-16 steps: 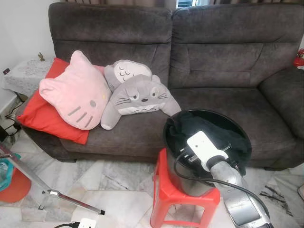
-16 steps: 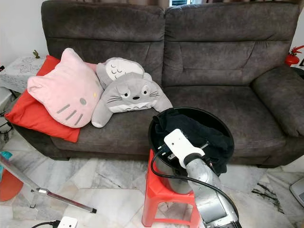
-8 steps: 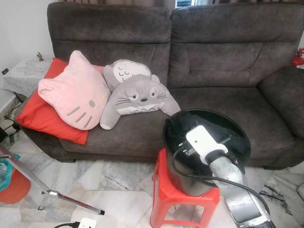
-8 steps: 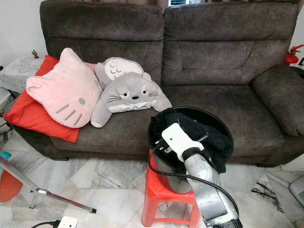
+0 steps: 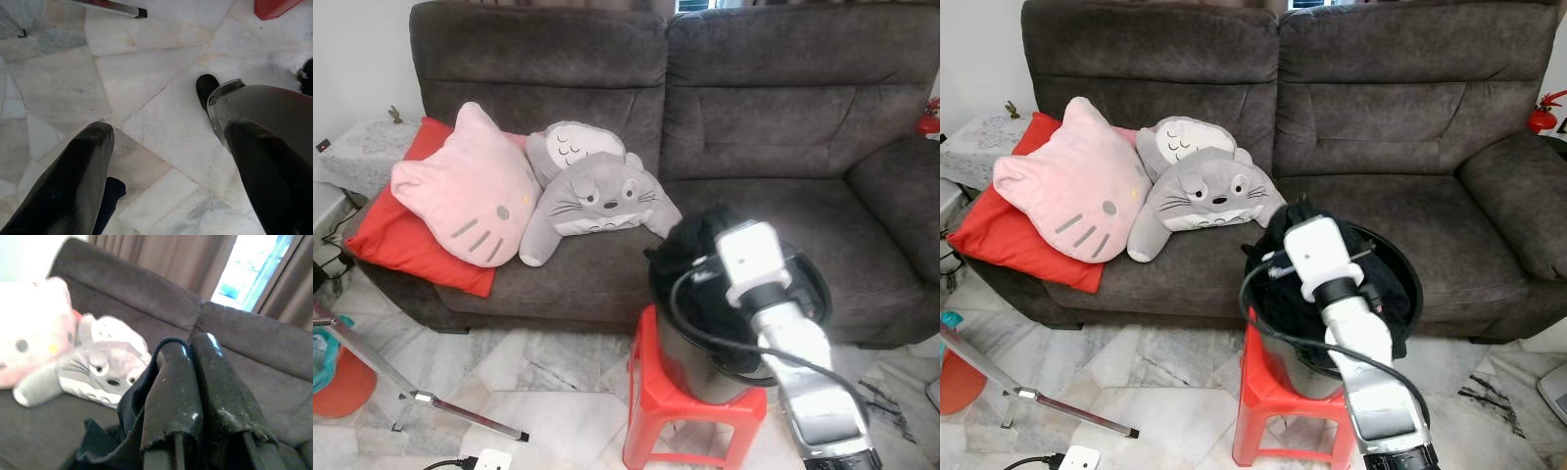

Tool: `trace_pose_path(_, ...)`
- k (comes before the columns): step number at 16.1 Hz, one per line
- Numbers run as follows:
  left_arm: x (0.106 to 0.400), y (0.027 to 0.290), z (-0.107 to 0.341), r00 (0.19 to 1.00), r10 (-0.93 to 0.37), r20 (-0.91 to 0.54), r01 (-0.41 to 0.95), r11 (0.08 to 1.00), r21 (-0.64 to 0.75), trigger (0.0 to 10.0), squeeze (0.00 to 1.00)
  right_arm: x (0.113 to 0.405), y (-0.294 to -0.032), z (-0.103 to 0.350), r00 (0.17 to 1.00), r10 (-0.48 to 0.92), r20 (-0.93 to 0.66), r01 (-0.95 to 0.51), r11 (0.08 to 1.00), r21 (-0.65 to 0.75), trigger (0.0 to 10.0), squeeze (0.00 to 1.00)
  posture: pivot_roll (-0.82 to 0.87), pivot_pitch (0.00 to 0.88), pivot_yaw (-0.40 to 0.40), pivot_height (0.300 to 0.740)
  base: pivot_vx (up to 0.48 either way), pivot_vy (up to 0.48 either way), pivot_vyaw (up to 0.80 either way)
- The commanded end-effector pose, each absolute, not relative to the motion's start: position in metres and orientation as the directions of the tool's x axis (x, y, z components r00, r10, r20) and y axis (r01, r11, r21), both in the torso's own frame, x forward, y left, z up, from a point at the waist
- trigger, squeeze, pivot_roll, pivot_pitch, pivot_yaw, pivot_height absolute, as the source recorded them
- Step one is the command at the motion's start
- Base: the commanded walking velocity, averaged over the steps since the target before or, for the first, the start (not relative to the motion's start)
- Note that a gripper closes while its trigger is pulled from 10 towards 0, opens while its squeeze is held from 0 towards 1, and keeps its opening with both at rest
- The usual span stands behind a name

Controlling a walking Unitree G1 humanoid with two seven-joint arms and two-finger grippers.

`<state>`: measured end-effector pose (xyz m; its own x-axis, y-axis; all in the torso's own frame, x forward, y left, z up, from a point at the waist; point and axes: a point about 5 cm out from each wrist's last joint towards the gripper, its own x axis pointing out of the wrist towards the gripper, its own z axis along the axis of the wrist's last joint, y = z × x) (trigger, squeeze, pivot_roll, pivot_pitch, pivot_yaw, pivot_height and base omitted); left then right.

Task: Hang hanger

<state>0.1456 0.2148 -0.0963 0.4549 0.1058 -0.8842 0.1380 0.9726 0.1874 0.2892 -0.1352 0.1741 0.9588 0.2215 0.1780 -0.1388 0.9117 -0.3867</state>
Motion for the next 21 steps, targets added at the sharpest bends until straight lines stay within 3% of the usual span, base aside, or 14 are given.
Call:
trace_pose_path(1, 0.144, 0.217, -0.096, 0.448, 0.117, -0.887, 0.142, 0.970, 0.200, 10.0, 0.00, 0.289, -0.139, 0.183, 0.954, 0.223, 0.200, -0.139, 0.920, -0.366, 0.0, 0.00, -0.17, 0.000, 0.026, 0.740, 0.000, 0.000, 0.00)
trace_pose_path(4, 0.144, 0.218, -0.096, 0.448, 0.118, -0.886, 0.141, 0.970, 0.201, 10.0, 0.00, 0.288, -0.164, 0.183, 0.964, 0.214, 0.157, -0.128, 0.892, -0.434, 0.0, 0.00, -0.18, 0.000, 0.030, 0.740, 0.000, 0.000, 0.00)
trace_pose_path(7, 0.144, 0.218, -0.096, 0.448, 0.119, -0.886, 0.141, 0.969, 0.201, 10.0, 0.00, 0.284, -0.174, 0.195, 0.945, 0.271, 0.181, -0.186, 0.904, -0.385, 0.0, 0.00, -0.18, 0.000, 0.029, 0.740, 0.000, 0.000, 0.00)
trace_pose_path(10, 0.145, 0.218, -0.096, 0.450, 0.122, -0.885, 0.139, 0.969, 0.204, 10.0, 0.00, 0.277, -0.164, 0.205, 0.888, 0.420, 0.189, -0.328, 0.865, -0.379, 0.0, 0.00, -0.18, 0.000, 0.031, 0.740, 0.000, 0.000, 0.00)
trace_pose_path(11, 0.145, 0.218, -0.096, 0.450, 0.123, -0.884, 0.138, 0.969, 0.205, 10.0, 0.00, 0.272, -0.150, 0.202, 0.831, 0.535, 0.153, -0.447, 0.805, -0.390, 0.0, 0.00, -0.18, 0.000, 0.032, 0.740, 0.000, 0.000, 0.00)
trace_pose_path(15, 0.145, 0.218, -0.096, 0.453, 0.124, -0.883, 0.134, 0.969, 0.205, 10.0, 0.00, 0.267, -0.140, 0.176, 0.758, 0.652, -0.014, -0.596, 0.685, -0.419, 0.0, 0.00, -0.17, 0.000, 0.031, 0.740, 0.000, 0.000, 0.00)
trace_pose_path(17, 0.145, 0.218, -0.096, 0.453, 0.125, -0.883, 0.133, 0.970, 0.206, 10.0, 0.00, 0.280, -0.164, 0.162, 0.851, 0.511, -0.122, -0.499, 0.714, -0.491, 0.0, 0.00, -0.17, 0.000, 0.031, 0.740, 0.000, 0.000, 0.00)
trace_pose_path(21, 0.145, 0.218, -0.096, 0.453, 0.125, -0.883, 0.135, 0.969, 0.206, 10.0, 0.00, 0.296, -0.213, 0.181, 0.990, 0.136, 0.030, -0.105, 0.872, -0.478, 0.0, 0.00, -0.18, 0.000, 0.034, 0.740, 0.000, 0.000, 0.00)
